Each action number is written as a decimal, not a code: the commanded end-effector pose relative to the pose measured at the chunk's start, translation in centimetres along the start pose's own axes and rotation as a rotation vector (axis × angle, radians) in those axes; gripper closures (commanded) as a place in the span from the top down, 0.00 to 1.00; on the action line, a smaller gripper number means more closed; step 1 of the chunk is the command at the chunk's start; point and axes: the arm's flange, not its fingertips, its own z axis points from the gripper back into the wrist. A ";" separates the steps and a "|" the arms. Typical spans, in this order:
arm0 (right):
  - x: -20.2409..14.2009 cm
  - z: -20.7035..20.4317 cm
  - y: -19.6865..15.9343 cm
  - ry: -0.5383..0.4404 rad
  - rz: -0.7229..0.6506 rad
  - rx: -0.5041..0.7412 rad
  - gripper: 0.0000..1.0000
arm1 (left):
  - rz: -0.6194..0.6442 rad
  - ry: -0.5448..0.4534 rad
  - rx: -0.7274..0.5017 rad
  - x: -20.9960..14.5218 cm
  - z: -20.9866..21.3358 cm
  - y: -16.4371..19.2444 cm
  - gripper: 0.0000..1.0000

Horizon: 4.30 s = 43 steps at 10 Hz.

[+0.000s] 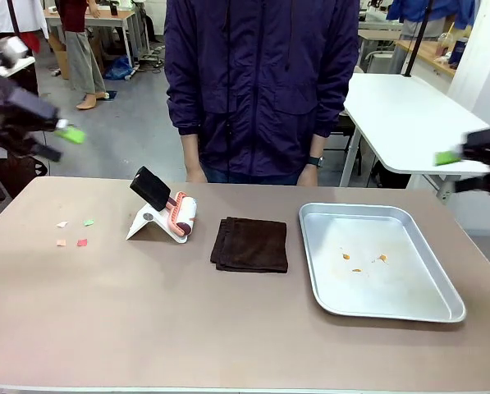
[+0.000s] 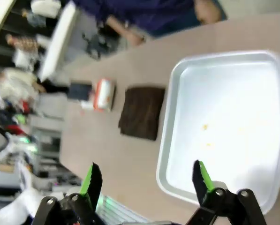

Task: Clean the surface of the table.
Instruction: Hold the Lint Roller with your left hand and the towel with your right hand.

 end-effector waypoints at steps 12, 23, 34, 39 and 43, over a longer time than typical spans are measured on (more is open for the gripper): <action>-2.7 -25.3 10.2 0.287 -0.067 -0.122 1.00 | 0.168 0.194 0.196 5.3 -13.1 3.8 1.00; 0.9 -30.9 8.8 0.374 -0.101 -0.308 1.00 | 0.263 0.129 0.194 7.1 -15.7 6.4 1.00; 2.4 -37.4 5.9 0.379 -0.211 -0.531 1.00 | 0.295 0.175 0.174 7.8 -16.8 7.7 1.00; 2.3 -37.8 5.9 0.363 -0.221 -0.553 1.00 | 0.295 0.191 0.178 7.9 -17.3 7.3 1.00; 2.4 -37.7 5.8 0.385 -0.222 -0.516 0.00 | 0.300 0.190 0.178 7.8 -17.2 7.5 0.00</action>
